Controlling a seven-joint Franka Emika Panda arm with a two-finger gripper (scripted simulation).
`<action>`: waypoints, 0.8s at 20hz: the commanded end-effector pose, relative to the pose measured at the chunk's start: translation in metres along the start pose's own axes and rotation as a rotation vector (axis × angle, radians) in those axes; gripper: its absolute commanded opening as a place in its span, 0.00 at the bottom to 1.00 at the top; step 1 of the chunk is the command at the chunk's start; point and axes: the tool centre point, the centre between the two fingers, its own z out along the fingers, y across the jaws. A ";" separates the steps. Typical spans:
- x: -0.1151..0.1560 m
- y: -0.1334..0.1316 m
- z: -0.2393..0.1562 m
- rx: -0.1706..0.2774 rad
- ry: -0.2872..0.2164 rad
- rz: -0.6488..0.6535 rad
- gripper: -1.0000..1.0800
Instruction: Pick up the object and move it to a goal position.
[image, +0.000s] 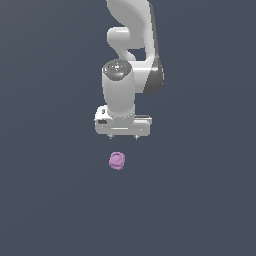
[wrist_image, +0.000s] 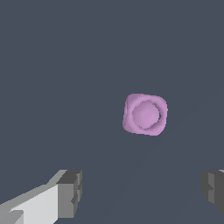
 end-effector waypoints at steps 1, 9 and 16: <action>0.000 0.000 0.000 0.000 0.000 0.000 0.96; 0.010 -0.008 -0.014 0.007 0.037 -0.038 0.96; 0.011 -0.009 -0.016 0.008 0.043 -0.045 0.96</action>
